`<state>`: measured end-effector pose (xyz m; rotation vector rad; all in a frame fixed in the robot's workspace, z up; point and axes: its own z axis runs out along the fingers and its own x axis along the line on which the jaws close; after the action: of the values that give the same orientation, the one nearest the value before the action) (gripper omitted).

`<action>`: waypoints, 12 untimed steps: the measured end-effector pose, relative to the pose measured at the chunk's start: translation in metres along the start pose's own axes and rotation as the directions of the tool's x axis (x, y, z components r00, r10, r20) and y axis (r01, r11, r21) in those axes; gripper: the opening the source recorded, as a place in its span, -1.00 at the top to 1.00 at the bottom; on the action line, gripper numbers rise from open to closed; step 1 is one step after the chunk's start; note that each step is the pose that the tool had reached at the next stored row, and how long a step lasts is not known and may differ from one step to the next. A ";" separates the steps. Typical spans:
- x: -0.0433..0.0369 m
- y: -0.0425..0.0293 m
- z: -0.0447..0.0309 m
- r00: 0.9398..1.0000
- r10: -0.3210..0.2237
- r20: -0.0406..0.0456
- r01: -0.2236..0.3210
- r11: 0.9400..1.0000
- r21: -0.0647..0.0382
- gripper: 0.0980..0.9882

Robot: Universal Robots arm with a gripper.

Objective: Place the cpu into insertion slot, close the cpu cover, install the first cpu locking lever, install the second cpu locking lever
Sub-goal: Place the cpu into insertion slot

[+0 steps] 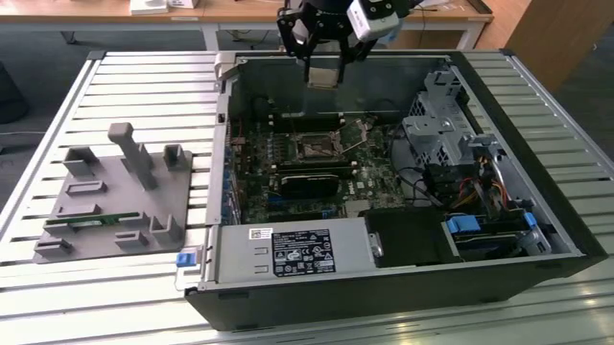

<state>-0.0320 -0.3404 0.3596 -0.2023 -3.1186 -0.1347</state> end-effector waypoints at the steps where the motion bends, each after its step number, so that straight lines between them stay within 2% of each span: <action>1: 0.0000 0.0000 0.0001 1.000 0.017 0.001 -0.017 1.000 0.000 0.01; 6: 0.0000 -0.0001 0.0010 0.995 0.102 0.009 -0.102 0.995 -0.001 0.01; 12: 0.0000 -0.0002 0.0019 0.982 0.190 0.016 -0.190 0.982 -0.002 0.01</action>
<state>-0.0320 -0.3405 0.3578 -0.5013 -3.0934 -0.1319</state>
